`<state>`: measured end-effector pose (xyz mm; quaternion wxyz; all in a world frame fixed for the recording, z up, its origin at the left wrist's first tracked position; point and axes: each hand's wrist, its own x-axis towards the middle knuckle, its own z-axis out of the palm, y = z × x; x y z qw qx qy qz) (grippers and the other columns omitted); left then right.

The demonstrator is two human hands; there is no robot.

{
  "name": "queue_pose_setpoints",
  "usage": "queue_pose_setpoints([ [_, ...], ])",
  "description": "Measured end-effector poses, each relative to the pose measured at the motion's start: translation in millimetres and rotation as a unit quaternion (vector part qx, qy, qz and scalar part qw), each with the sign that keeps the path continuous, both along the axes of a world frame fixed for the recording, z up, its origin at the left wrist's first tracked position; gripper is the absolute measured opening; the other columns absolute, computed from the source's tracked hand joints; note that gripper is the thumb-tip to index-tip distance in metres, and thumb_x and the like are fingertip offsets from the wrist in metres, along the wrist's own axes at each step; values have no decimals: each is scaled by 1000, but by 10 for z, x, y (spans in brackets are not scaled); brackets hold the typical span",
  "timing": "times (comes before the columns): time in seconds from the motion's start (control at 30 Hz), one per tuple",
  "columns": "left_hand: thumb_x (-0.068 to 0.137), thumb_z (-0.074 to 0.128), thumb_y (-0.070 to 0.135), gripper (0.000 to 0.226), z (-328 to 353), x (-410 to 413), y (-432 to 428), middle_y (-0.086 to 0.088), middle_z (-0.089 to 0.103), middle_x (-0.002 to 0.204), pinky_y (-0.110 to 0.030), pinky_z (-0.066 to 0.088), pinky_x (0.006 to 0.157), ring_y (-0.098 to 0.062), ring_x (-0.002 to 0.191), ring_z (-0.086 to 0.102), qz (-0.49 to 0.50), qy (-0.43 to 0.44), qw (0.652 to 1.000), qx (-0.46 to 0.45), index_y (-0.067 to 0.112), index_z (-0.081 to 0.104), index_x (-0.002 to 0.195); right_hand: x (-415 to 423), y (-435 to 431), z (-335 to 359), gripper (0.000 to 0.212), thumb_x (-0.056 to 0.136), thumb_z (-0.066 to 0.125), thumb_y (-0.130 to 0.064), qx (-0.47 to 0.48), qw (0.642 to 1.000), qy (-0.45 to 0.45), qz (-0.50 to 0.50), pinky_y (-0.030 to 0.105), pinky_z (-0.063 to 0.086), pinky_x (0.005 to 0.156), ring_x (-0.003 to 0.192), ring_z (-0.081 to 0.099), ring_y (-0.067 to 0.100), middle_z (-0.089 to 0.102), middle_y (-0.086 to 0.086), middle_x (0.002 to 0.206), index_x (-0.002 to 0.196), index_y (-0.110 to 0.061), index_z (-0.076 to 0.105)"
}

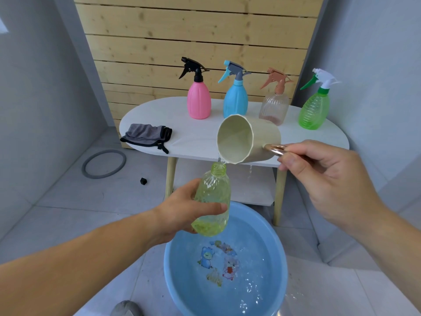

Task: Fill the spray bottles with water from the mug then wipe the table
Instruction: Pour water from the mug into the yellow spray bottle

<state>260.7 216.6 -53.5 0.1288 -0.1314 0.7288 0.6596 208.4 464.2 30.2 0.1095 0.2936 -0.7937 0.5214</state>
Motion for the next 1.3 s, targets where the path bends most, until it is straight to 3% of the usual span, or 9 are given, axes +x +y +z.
queue_pose_setpoints([
  [0.2,71,92,30,65,-12,7,0,4,74,117,-55,62,86,-18,106,74,-4,-2,1000,1,38,62,128,-2,2,-2,15,89,60,-25,8,1000,16,-1,37,51,83,87,65,19,71,-3,82,87,-17,73],
  [0.6,78,88,25,57,-8,-3,14,4,74,117,-47,64,81,-19,105,74,1,-2,1000,-6,38,61,127,-19,-5,-18,14,89,60,-21,21,999,48,9,22,49,86,94,65,16,70,-5,87,88,-14,72],
  [1.0,66,92,34,66,-26,-4,3,7,74,116,-56,62,86,-18,106,73,-2,-4,1000,-11,41,62,125,-30,-2,-47,15,90,60,-18,30,997,65,11,30,51,89,99,66,16,72,-2,95,89,-12,73],
  [1.3,63,91,37,68,-31,4,-2,6,75,114,-57,62,87,-18,105,74,-5,-6,1000,-9,41,62,124,-25,-19,-66,14,88,62,-18,25,997,72,11,19,49,90,102,65,6,70,-18,103,91,-16,75],
])
